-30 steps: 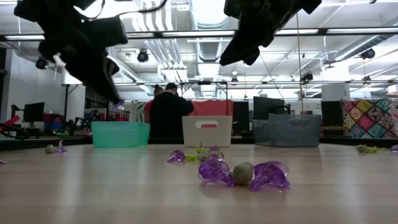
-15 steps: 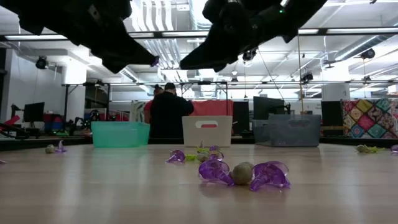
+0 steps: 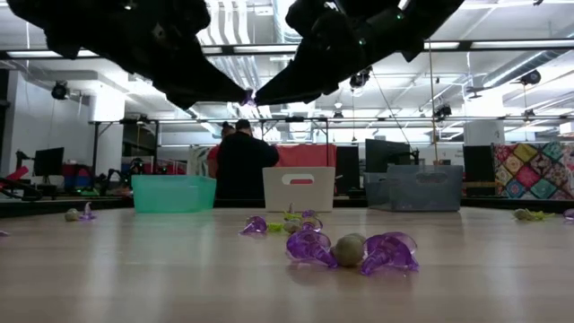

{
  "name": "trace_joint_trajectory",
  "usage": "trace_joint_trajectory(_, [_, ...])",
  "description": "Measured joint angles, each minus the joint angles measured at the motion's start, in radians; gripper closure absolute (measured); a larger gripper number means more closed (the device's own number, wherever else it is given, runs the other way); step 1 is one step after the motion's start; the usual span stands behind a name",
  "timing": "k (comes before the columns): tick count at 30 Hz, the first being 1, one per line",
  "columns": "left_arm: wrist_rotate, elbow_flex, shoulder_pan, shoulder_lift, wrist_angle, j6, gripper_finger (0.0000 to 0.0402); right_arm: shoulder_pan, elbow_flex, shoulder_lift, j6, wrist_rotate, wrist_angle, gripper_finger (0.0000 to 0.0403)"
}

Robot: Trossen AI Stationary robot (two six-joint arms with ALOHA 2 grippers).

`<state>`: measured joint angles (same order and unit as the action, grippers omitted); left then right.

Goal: Sort Halloween decoration
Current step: Put the purple witch hat toy into the gray bin

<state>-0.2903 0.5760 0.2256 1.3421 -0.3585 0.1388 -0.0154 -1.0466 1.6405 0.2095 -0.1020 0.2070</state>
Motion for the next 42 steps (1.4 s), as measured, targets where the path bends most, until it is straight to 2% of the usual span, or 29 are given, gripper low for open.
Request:
trace_joint_trajectory(5, [-0.007,0.030,-0.006,0.028,-0.007,-0.004,0.0401,0.000,-0.001,0.000,0.012,-0.001,-0.022,0.0227])
trace_joint_trajectory(11, [-0.016,0.048,-0.010,0.037,-0.006,-0.008,0.0401,0.000,-0.001,0.000,0.012,-0.005,-0.032,0.0233])
trace_joint_trajectory(23, [-0.018,0.050,-0.017,0.064,-0.008,-0.008,0.0401,0.000,-0.005,-0.002,0.014,-0.014,-0.034,0.0283])
trace_joint_trajectory(35, [-0.018,0.050,-0.018,0.067,-0.010,-0.007,0.0401,0.000,-0.005,-0.002,0.019,-0.041,-0.036,0.0367])
trace_joint_trajectory(42, [-0.018,0.050,-0.018,0.067,-0.010,-0.006,0.0401,0.000,-0.005,-0.002,0.002,-0.041,-0.038,0.0385])
